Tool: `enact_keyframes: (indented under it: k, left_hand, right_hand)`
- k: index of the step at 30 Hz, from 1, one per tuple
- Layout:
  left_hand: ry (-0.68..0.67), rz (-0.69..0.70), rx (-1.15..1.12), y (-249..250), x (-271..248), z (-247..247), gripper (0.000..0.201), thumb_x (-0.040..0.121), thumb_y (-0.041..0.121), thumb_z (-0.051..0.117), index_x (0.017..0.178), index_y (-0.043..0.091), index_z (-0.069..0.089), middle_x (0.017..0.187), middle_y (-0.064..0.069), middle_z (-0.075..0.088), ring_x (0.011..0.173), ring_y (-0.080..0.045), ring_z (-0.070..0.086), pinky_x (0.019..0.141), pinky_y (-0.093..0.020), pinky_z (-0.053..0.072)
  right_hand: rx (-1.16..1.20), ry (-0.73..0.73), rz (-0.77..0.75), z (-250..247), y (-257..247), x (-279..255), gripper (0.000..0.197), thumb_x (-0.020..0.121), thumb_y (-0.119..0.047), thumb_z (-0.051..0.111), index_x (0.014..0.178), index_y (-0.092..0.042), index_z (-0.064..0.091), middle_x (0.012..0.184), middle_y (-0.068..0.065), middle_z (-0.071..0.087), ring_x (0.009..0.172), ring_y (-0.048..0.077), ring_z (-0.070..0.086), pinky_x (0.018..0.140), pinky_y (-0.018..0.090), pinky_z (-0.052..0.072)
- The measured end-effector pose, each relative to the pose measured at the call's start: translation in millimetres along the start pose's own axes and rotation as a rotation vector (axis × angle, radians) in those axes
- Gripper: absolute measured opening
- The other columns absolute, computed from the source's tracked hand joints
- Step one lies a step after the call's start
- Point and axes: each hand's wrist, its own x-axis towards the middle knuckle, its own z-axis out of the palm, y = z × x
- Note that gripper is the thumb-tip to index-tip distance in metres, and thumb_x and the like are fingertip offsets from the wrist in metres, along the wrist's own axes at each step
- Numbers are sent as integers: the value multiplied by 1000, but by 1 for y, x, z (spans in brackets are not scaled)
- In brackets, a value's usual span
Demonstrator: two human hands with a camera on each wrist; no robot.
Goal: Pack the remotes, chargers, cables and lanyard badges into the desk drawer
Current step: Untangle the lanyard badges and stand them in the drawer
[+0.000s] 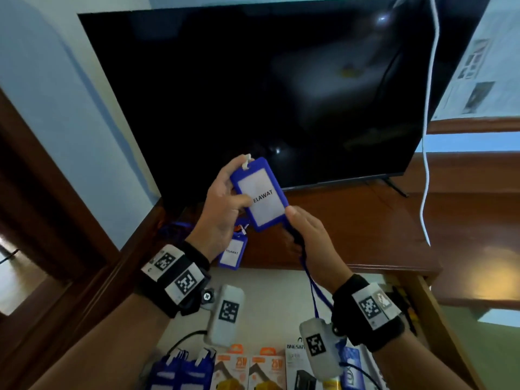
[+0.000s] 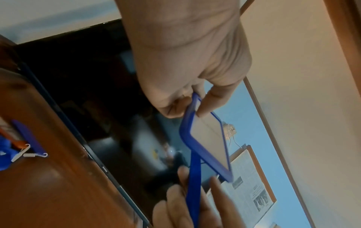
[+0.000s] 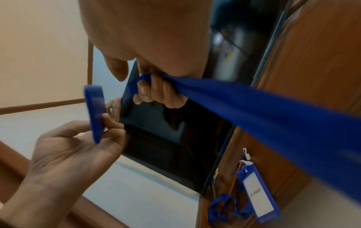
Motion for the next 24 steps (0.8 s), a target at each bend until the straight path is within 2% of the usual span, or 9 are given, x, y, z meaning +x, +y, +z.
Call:
enact_keyframes:
  k: [3, 5, 7, 10, 13, 16, 18, 21, 24]
  left_hand:
    - [93, -1, 13, -13, -3, 0, 66, 85, -15, 50, 138, 25, 41, 122, -3, 58, 103, -18, 63, 76, -35, 59]
    - [96, -20, 20, -19, -4, -5, 65, 86, -12, 55, 136, 28, 41, 125, 0, 56, 105, -16, 62, 78, -33, 58]
    - [66, -64, 56, -24, -4, -16, 66, 84, -7, 62, 136, 28, 40, 128, 2, 55, 104, -13, 62, 74, -26, 57]
    - [-26, -213, 81, -23, 0, -42, 68, 79, 1, 72, 136, 23, 43, 120, -3, 59, 97, -17, 66, 67, -23, 56]
    - [-272, -341, 183, -16, 3, -75, 47, 77, 13, 74, 121, 15, 58, 109, -13, 68, 97, -29, 66, 72, -32, 52]
    - [-440, -437, 318, -11, 4, -101, 42, 70, 28, 79, 108, 17, 68, 104, -8, 72, 101, -28, 66, 89, -40, 48]
    - [-525, -476, 442, -11, 4, -114, 43, 65, 37, 83, 103, 21, 70, 101, 0, 74, 101, -22, 66, 92, -40, 48]
    - [-577, -511, 561, -16, 1, -127, 43, 67, 34, 80, 105, 17, 69, 101, 0, 72, 97, -17, 66, 80, -29, 52]
    - [-542, -512, 578, -27, -5, -135, 44, 64, 26, 81, 102, 9, 69, 100, -3, 71, 95, -16, 67, 79, -26, 54]
  right_hand:
    - [-39, 57, -27, 14, -1, 2, 21, 94, -28, 52, 104, -12, 60, 74, -10, 63, 61, 5, 58, 52, 13, 43]
    - [-80, 125, -52, 19, 2, 5, 22, 94, -20, 53, 110, -8, 61, 95, -5, 70, 88, 8, 68, 71, 19, 54]
    - [-134, 164, -47, 20, 4, 4, 19, 93, -20, 54, 106, -9, 63, 101, 1, 70, 95, 13, 67, 77, 25, 56]
    - [-208, 140, -9, 20, 9, 2, 18, 92, -20, 54, 100, -8, 64, 98, 4, 70, 92, 17, 67, 78, 29, 55]
    - [-209, 45, 34, 24, 12, -4, 14, 93, -15, 53, 94, -6, 64, 93, 4, 71, 85, 16, 68, 72, 24, 53]
    - [-217, -35, 105, 32, 14, -7, 13, 94, -10, 52, 87, -9, 64, 86, 1, 72, 69, 10, 64, 58, 16, 47]
    - [-270, -75, 137, 39, 16, -8, 16, 94, -9, 51, 82, -8, 61, 75, -3, 69, 55, 4, 53, 50, 13, 38]
    - [-275, -76, 194, 48, 25, -9, 20, 95, -7, 49, 77, -8, 59, 69, -3, 63, 47, 2, 42, 48, 13, 34]
    - [-227, -54, 247, 58, 37, -11, 23, 96, -7, 47, 76, -8, 58, 55, -6, 56, 45, 5, 36, 49, 19, 31]
